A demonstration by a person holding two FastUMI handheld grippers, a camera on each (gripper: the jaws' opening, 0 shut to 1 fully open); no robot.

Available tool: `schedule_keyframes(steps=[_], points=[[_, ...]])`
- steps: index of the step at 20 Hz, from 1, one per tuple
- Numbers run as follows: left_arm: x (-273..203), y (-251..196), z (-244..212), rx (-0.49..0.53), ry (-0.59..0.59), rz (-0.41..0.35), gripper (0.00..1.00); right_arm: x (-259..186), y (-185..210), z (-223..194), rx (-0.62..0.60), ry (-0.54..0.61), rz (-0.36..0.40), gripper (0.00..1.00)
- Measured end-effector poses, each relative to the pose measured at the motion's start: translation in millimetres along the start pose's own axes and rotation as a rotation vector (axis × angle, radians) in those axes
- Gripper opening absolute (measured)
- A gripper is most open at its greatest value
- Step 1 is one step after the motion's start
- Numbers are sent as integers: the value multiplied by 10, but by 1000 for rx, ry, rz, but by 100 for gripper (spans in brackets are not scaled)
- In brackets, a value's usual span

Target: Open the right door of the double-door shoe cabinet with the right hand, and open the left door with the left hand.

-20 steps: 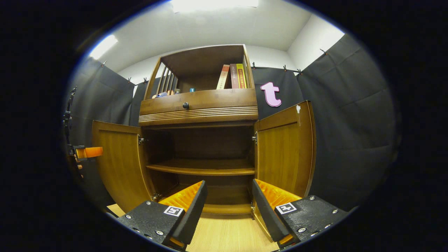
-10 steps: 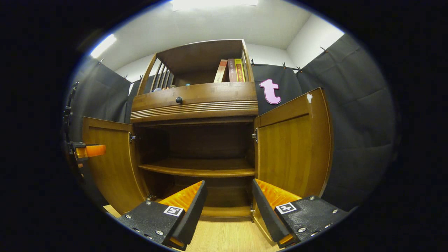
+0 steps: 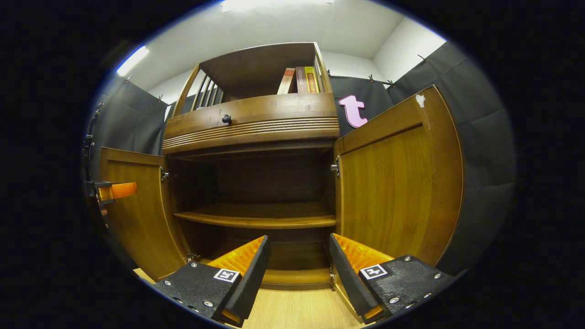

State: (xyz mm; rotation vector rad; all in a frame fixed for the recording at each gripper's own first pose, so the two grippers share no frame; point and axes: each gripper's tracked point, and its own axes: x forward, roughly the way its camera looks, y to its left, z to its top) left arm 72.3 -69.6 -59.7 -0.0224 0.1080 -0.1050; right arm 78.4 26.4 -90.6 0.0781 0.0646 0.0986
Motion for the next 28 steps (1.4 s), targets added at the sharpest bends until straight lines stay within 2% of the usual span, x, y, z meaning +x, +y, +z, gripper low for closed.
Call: schedule_keyframes(steps=[6, 15, 16, 17, 20, 21, 22, 27, 28], points=[[-34, 11, -19, 8, -6, 26, 96, 66, -42, 29, 13, -8, 10, 81], [-411, -7, -116, 25, 26, 42, 96, -222, -72, 100, 4, -17, 14, 81], [-426, 10, -94, 20, 19, 46, 96, -234, -63, 107, 2, -16, 18, 92], [-425, 20, -71, 13, 11, 50, 96, -237, -58, 105, 0, -15, 22, 81], [-318, 12, -37, 11, -13, 46, 96, -117, -43, 97, -10, -17, 31, 81], [-254, 5, -39, 17, -19, 42, 96, -46, -33, 84, -14, -18, 32, 92], [-194, -10, -52, 16, -28, 37, 96, 32, -33, 70, -19, -23, 33, 81], [-14, -16, -162, 0, -26, 25, 96, 272, -20, -23, -19, -25, 25, 81], [-17, 41, -146, 8, -30, 44, 96, 268, 10, -31, -23, -17, 30, 92]])
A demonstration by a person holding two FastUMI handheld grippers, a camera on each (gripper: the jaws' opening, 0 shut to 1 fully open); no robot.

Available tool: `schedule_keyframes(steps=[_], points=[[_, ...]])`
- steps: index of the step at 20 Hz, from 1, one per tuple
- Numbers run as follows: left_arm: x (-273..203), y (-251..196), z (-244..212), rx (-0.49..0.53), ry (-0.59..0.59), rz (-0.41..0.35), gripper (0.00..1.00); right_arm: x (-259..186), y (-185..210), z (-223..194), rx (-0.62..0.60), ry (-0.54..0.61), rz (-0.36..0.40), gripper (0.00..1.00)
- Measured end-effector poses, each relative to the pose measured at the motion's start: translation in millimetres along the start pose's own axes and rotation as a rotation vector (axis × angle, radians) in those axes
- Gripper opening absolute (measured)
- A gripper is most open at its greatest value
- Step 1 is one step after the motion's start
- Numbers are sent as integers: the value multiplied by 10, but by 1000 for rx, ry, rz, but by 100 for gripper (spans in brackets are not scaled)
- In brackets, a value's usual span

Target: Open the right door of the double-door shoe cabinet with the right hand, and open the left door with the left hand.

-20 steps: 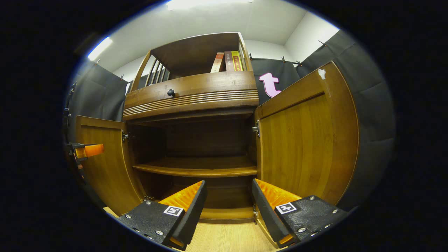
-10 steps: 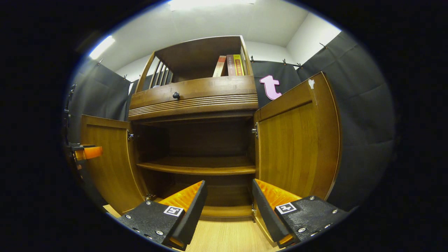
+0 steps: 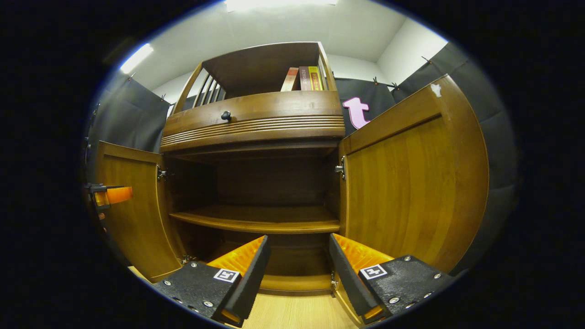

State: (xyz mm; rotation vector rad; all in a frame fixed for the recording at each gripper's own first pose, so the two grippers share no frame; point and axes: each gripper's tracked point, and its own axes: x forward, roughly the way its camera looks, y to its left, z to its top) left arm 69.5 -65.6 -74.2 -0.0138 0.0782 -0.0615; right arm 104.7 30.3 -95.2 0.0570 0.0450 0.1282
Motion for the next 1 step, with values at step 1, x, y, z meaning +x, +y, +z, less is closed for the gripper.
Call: schedule_keyframes(steps=[1], points=[[-14, 38, 0, 6, -1, 5, 96, -10, 21, -6, -9, 6, 4, 92]])
